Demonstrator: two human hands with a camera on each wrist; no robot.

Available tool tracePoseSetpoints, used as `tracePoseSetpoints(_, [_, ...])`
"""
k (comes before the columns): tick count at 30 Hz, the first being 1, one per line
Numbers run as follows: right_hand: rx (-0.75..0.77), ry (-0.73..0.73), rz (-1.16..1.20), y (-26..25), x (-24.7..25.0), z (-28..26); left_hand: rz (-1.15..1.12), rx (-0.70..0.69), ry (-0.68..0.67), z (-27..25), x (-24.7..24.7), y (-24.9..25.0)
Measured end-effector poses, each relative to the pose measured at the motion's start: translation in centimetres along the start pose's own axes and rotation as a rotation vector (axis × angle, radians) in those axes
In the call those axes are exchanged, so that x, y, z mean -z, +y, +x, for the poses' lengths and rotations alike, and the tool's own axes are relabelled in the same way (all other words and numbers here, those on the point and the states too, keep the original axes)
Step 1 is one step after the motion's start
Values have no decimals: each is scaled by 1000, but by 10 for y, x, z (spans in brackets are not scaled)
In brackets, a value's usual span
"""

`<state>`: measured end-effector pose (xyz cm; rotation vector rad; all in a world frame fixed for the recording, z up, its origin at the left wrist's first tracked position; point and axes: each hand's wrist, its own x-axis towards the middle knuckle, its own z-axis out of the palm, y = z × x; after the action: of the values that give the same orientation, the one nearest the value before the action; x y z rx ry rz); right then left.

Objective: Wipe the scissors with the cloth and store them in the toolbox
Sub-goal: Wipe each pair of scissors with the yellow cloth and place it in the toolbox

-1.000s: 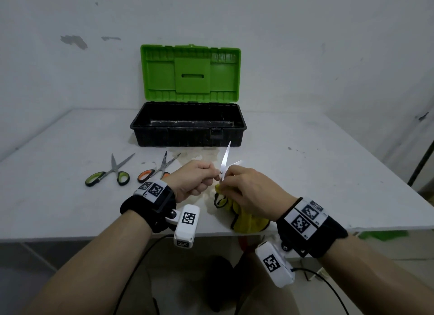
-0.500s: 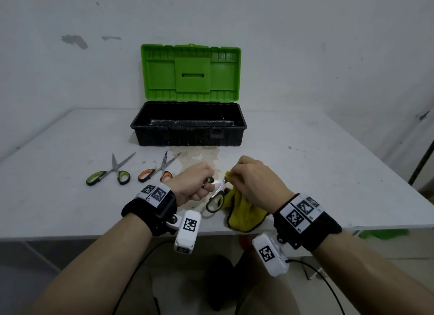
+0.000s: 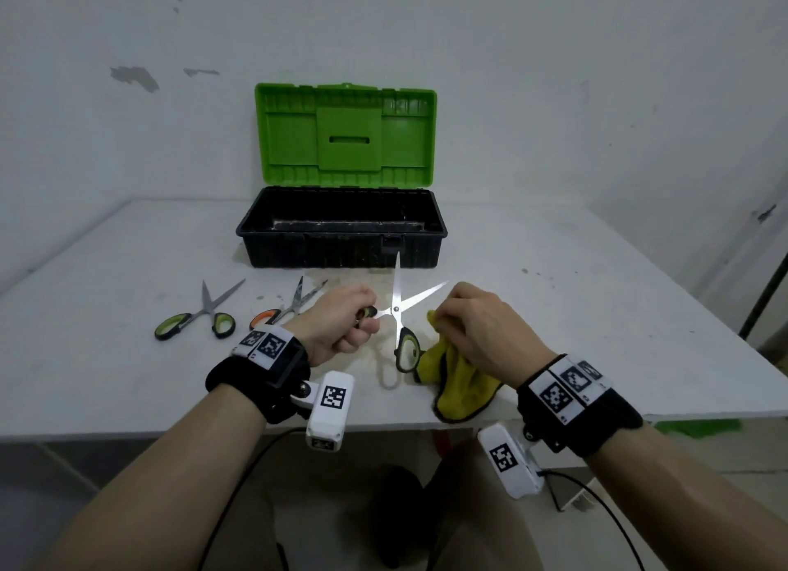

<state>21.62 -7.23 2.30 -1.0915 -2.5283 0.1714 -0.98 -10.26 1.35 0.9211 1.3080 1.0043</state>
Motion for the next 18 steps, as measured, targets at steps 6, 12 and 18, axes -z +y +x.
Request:
tracePoseSetpoints(6, [-37, 165, 171, 2, 7, 12, 106, -26, -22, 10, -16, -3])
tracePoseSetpoints(12, [-318, 170, 138, 56, -3, 24, 83, -80, 103, 24, -18, -6])
tracePoseSetpoints(18, [-510, 72, 166, 90, -14, 47, -79, -91, 134, 37, -21, -2])
